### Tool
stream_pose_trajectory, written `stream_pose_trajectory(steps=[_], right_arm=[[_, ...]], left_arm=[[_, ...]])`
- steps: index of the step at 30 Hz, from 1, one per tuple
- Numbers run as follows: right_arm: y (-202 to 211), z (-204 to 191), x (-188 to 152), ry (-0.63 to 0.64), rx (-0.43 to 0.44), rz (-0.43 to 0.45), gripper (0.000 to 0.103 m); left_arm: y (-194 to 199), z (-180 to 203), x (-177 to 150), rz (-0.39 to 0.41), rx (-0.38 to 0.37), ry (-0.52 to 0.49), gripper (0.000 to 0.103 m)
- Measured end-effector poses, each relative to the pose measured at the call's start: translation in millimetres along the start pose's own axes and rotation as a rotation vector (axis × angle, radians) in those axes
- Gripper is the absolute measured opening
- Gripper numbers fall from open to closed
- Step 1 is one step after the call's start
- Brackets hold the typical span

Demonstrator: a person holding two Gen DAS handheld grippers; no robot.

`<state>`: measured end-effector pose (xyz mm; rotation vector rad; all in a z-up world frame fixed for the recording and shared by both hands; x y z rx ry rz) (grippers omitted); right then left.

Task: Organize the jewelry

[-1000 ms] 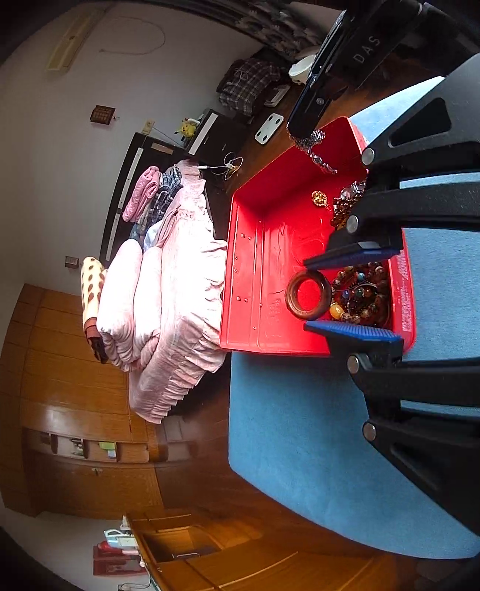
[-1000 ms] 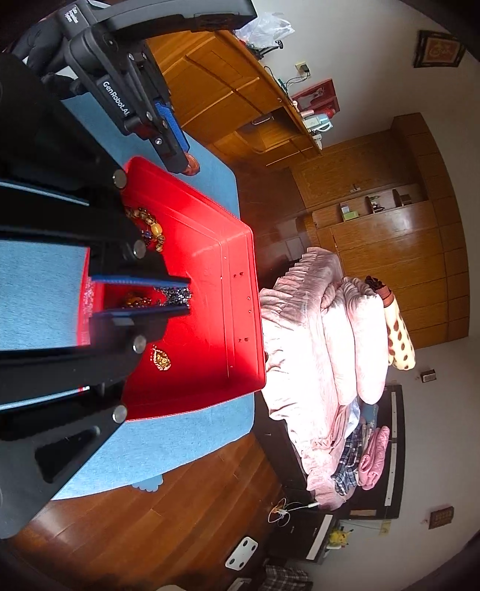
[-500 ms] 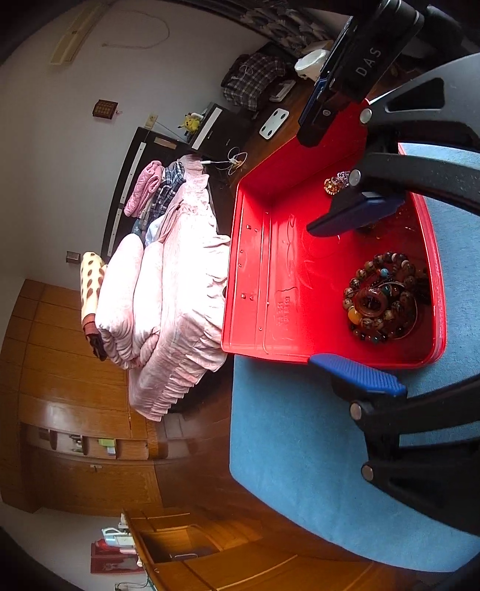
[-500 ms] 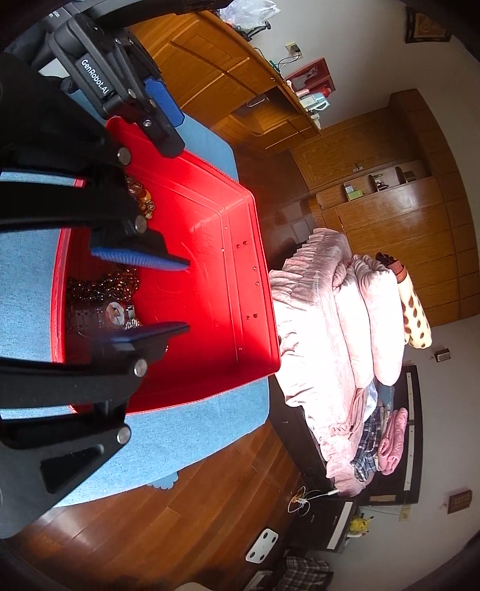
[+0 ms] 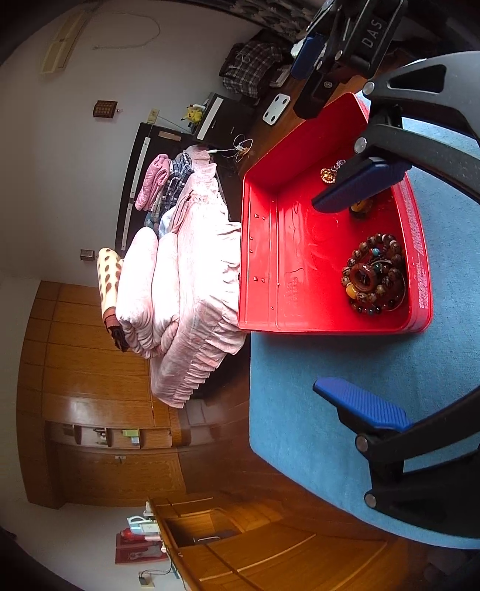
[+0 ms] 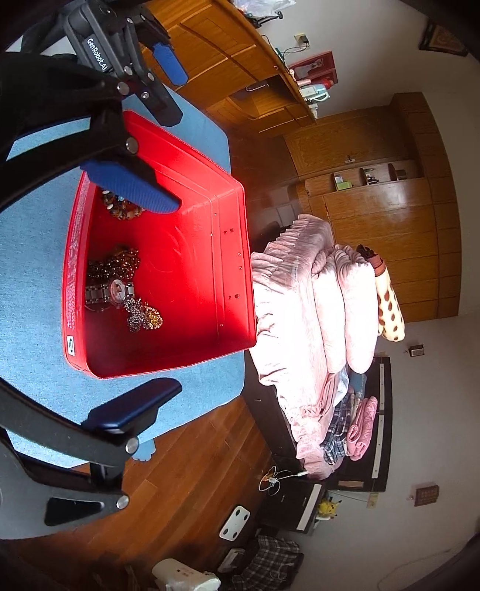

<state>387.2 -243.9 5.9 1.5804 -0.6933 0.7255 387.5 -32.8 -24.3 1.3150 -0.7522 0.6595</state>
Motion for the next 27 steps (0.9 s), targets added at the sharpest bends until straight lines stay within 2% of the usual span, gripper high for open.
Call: stream_pose_trajectory(steps=[4, 17, 27], right_arm=[[4, -8, -1, 0.02, 0.02, -0.001, 0.097], [28, -13, -6, 0.06, 0.028, 0.025, 0.098], [54, -20, -17, 0.095, 0.036, 0.056, 0.098]], left_arm=[[9, -1, -1, 0.016, 0.015, -0.02, 0.094], [37, -8, -6, 0.056, 0.055, -0.082, 0.097], [67, -5, -6, 0.1, 0.012, -0.069, 0.097]])
Point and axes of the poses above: each gripper's, at about its wrist camera, not at the fingertips, and y roughly against the way its jaws point, z to its right, x to its top, the point moved 4 cm from there along -y, roughly the way its jaws point, and after that the axes turned 5 degrees about -z, right-handed, at the moved point
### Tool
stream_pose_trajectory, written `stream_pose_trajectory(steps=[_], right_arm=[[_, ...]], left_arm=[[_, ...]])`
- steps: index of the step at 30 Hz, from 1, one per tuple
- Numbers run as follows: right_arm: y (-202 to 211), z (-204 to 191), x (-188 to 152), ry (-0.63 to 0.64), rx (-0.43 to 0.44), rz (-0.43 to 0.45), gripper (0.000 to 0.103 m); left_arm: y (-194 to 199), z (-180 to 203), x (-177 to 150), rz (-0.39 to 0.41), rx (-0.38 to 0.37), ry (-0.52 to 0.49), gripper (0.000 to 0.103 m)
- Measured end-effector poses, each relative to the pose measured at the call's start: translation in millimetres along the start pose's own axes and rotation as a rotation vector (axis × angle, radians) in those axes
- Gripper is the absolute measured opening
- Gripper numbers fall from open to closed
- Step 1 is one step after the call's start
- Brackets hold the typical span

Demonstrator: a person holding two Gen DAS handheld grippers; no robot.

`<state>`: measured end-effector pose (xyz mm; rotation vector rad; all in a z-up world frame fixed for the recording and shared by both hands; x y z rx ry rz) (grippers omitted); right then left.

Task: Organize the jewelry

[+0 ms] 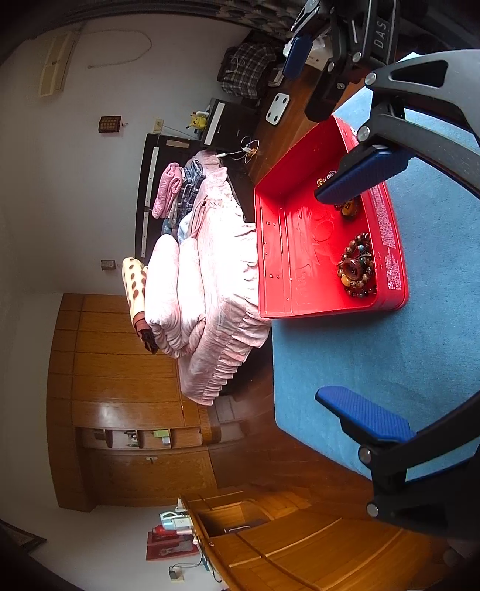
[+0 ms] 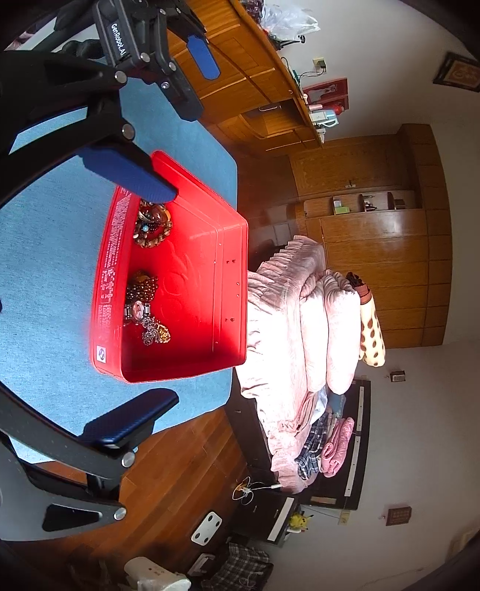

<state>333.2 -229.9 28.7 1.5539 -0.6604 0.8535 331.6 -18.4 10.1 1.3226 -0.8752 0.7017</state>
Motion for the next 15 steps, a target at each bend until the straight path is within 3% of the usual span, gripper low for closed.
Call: stream_pose_trajectory(steps=[15], right_arm=[[52, -7, -10, 0.031, 0.017, 0.075, 0.098]], left_arm=[[47, -2, -16, 0.067, -0.011, 0.022, 0.097]])
Point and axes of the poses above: each gripper's, at about its wrist camera, not at the fingertips, and y roughly against the way its jaws point, z to its right, x to its top, the point moved 4 cm from there along -y, roughly the way its jaws point, and after that the axes turned 5 degrees about -z, right-handed, at the moved point
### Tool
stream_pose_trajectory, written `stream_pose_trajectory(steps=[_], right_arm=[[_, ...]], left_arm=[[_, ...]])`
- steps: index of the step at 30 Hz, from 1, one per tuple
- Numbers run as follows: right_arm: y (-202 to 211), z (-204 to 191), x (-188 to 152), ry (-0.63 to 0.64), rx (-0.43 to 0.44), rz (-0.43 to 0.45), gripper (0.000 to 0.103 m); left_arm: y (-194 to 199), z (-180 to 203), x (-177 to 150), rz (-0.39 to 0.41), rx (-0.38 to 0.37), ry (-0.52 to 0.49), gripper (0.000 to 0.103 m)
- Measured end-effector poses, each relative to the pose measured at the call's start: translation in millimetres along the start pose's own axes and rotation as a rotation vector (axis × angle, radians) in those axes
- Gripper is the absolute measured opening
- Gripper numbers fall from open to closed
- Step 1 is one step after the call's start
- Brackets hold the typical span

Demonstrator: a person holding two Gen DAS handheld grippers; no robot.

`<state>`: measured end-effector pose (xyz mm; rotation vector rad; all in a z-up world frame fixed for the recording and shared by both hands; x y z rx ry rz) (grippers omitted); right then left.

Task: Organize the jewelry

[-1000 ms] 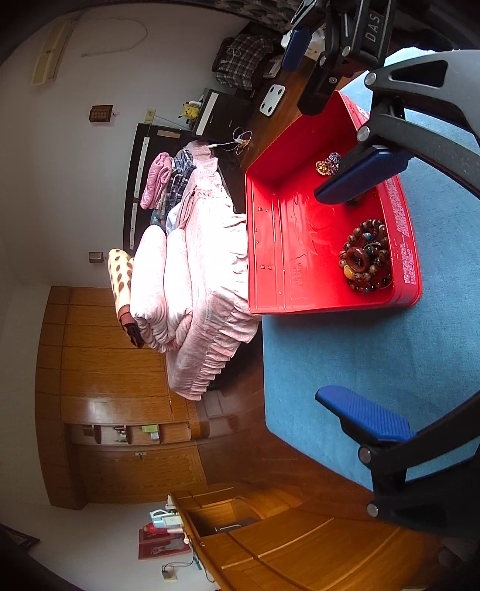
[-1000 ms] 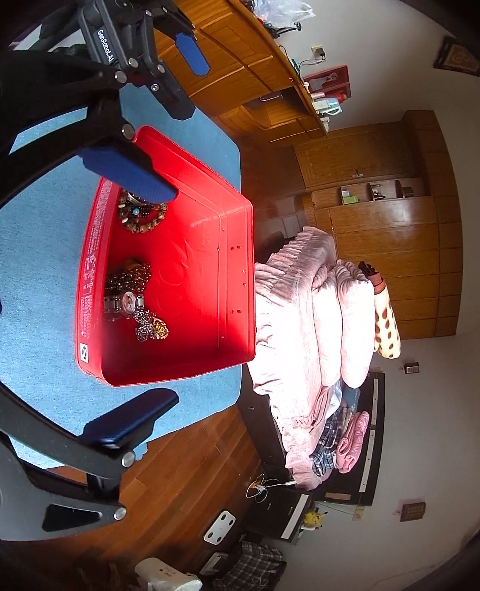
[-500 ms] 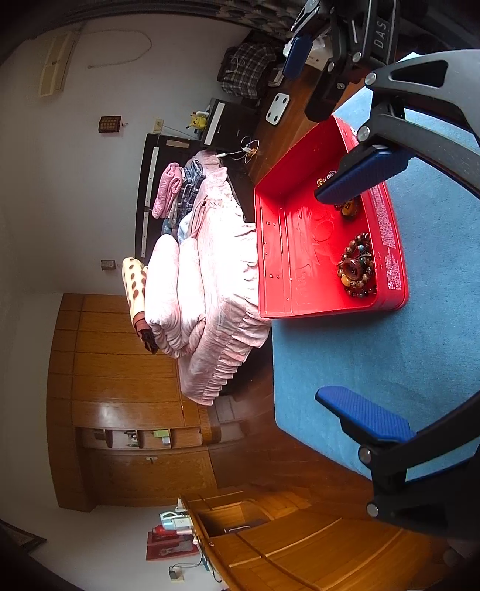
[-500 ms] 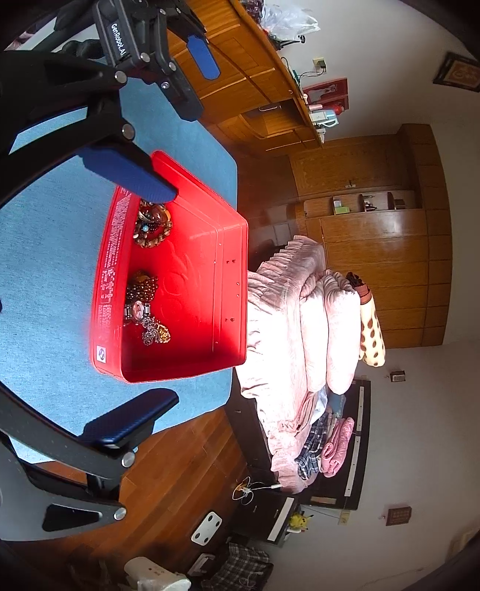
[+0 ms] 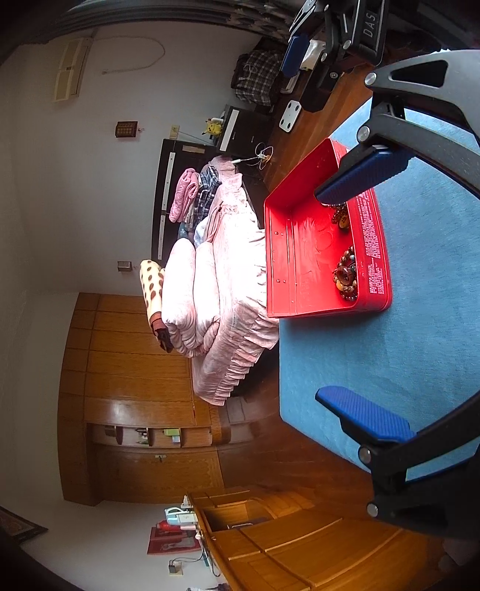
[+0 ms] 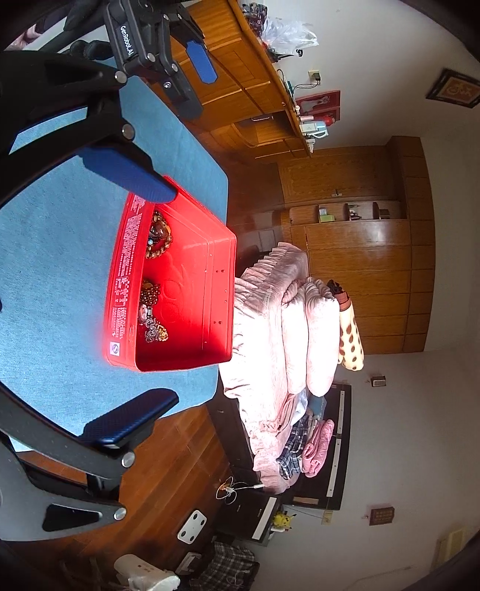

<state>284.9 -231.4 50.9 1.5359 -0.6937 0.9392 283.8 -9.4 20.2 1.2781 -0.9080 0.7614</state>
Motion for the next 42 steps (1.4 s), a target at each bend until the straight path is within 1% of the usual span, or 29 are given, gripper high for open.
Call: stream_pose_trajectory(steps=[8, 17, 25, 42], right_arm=[[14, -6, 4, 0.019, 0.009, 0.058, 0.098], [18, -8, 5, 0.024, 0.011, 0.088, 0.098], [19, -12, 3, 0.043, 0.01, 0.097, 0.097], [21, -13, 2, 0.042, 0.01, 0.102, 0.098]], left_arm=[[12, -1, -1, 0.042, 0.001, -0.003, 0.097], [15, -2, 0, 0.078, 0.008, -0.008, 0.097], [21, -1, 3, 0.108, 0.002, -0.013, 0.097], [23, 2, 2, 0.12, 0.002, -0.022, 0.097]])
Point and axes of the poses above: each gripper's, at about its wrist camera, not at the fingertips, and y roughly against the way its jaws point, z to its right, x to its top, the point moved 4 cm from there along -y, roughly the way its jaws point, and after that the axes turned 5 degrees about -z, right-handed, at the moved point
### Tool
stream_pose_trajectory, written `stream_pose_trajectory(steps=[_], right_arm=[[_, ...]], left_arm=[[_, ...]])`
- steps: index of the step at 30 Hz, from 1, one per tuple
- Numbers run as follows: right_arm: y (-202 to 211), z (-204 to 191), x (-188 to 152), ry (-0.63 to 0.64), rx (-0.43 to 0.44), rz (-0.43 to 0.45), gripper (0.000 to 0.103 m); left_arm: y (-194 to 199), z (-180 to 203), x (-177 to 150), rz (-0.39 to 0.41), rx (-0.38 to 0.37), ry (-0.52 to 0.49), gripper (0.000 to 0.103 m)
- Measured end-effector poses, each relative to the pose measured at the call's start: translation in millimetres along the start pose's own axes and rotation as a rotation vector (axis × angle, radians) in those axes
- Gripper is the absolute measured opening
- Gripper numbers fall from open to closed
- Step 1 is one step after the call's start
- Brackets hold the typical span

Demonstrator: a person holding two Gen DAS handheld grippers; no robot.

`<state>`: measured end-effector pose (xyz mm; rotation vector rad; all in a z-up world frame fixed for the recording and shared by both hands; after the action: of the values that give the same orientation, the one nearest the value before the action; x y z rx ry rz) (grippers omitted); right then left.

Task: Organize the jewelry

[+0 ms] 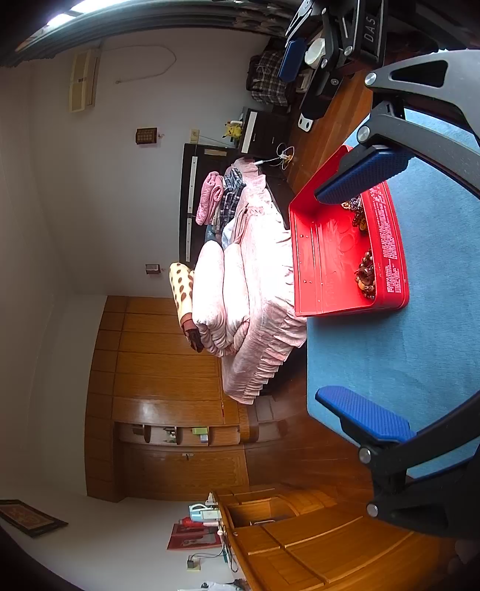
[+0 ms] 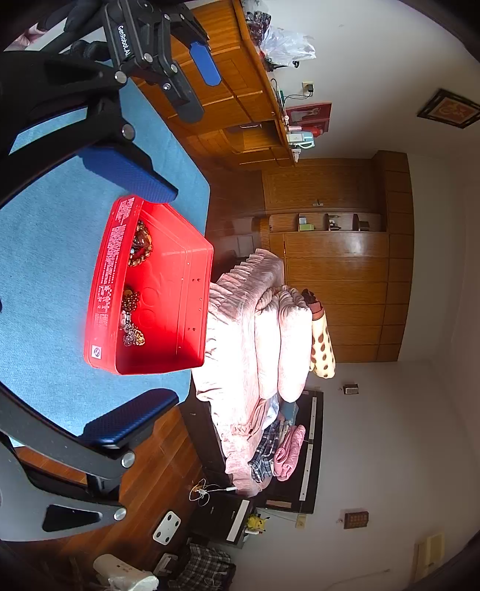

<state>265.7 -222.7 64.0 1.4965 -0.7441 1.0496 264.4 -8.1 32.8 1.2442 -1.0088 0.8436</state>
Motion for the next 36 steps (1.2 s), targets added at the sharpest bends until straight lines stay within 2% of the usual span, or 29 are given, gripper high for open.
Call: stream_pose_trajectory(steps=[36], right_arm=[[0.9, 7.3, 2.9, 0.004, -0.007, 0.004, 0.098]], left_arm=[[0.1, -0.1, 0.3, 0.002, -0.003, -0.002, 0.097]])
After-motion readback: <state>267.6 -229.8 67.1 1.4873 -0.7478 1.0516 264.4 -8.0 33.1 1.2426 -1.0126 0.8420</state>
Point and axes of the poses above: each gripper's, at about its wrist camera, not at the fingertips, and y roughly against the way its jaws point, z to its right, x to its top, the point moved 4 cm from there along -y, roughly the way its jaws point, and after that the axes turned 5 degrees about -z, right-handed, at the moved point
